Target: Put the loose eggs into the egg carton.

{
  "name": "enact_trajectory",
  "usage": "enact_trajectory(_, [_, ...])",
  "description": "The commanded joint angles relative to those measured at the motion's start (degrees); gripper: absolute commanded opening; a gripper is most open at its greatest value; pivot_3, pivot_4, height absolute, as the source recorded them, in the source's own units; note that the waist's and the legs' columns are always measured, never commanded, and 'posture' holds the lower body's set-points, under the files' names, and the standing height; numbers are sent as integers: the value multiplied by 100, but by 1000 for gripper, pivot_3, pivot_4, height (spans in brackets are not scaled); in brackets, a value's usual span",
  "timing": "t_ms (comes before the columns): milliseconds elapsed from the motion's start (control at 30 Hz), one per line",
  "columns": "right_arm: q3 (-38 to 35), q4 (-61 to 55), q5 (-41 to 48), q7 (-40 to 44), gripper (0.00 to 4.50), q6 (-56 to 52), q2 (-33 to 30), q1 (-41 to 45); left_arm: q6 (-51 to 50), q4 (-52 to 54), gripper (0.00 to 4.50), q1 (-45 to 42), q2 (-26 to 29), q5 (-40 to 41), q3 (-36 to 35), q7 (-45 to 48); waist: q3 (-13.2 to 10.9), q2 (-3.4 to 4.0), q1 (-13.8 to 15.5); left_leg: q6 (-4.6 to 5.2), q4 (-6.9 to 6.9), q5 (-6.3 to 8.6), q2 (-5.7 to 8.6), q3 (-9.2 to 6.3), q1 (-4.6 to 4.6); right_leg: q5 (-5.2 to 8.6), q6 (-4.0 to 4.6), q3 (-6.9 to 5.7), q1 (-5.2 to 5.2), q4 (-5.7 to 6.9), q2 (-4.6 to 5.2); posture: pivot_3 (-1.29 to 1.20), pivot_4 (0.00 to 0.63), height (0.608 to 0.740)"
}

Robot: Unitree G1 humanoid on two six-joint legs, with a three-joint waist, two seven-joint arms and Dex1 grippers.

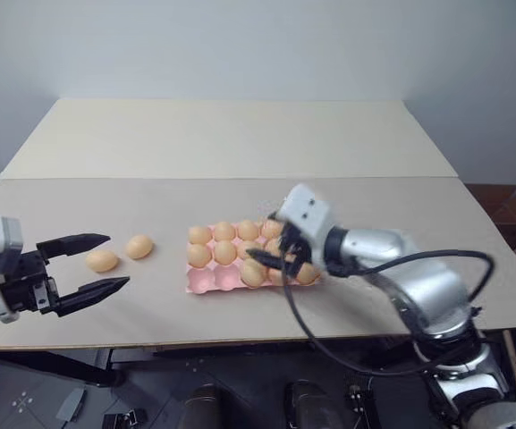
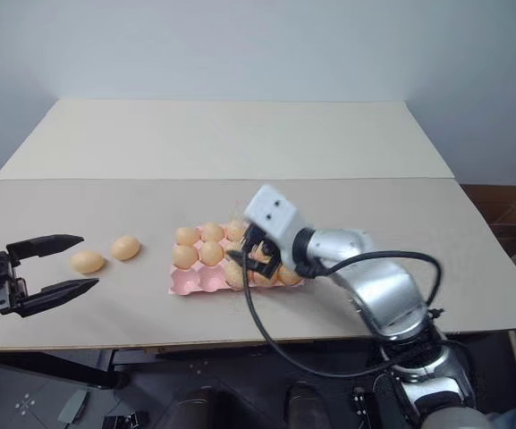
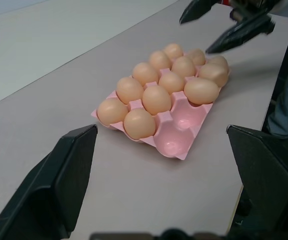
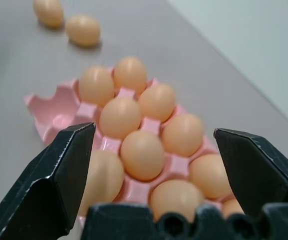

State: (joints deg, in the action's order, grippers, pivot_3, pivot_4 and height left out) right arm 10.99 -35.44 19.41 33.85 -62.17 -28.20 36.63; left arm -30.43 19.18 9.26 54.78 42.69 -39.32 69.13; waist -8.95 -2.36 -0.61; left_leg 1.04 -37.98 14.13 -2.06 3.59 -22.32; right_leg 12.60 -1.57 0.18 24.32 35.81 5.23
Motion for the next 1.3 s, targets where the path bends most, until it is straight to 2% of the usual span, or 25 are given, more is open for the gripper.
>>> enact_trajectory(33, [-968,-236,467,419,4480,54,-468,-227,98,-123,4500,30,76,-106,-243,-46,0,0,5,0,0,0,1,1,1,0,0,0,-1,-1,1,0,150,740])
enact_trajectory(233, [-2021,391,475,1556,4480,1688,-1666,-1637,235,-269,4500,272,-106,-282,-326,-131,0,-2,8,1,0,1,1,17,-1,10,11,-1,-3,-8,1,0,150,740])
enact_trajectory(300, [-2088,719,251,1779,4480,2260,-1969,-2043,303,-366,4500,308,-175,-361,-348,-225,0,-2,6,1,0,1,0,17,3,17,20,-1,-7,-5,0,0,150,740])
enact_trajectory(433, [-2254,1253,156,1982,4480,2900,-2230,-2432,484,-678,4500,334,-264,-617,-485,-491,0,-2,-46,1,0,0,-7,24,14,17,21,10,-6,1,-9,0,150,740])
enact_trajectory(567, [-2324,1297,296,1953,4480,2903,-2270,-2374,399,-968,4500,270,-76,-827,-424,-696,0,-2,-32,1,0,0,-9,23,15,13,16,12,-4,5,-10,0,150,740])
enact_trajectory(767, [-2291,1214,350,1825,4480,2825,-2260,-2269,534,-1998,4500,-427,400,-1832,683,-1213,-1,0,51,0,0,1,0,24,9,17,20,7,-3,1,-1,0,150,740])
enact_trajectory(900, [-2366,1013,443,1676,4480,2709,-2241,-2290,603,-2695,4500,-1365,239,-2242,1579,-1472,0,-1,98,0,0,1,0,24,3,6,4,5,-2,-2,-1,0,150,740])
enact_trajectory(1200, [-2642,504,716,1410,4480,2401,-2284,-2439,880,-4073,4500,-2735,-90,-2883,2790,-1482,1,-3,92,0,0,0,1,25,2,-3,-6,5,-4,1,-2,0,150,740])
enact_trajectory(1300, [-2787,377,824,1259,4500,2230,-2297,-2433,922,-4243,3910,-2844,-119,-2876,2895,-1327,1,-3,69,1,0,0,0,25,0,-2,-7,6,-2,0,-3,0,150,740])
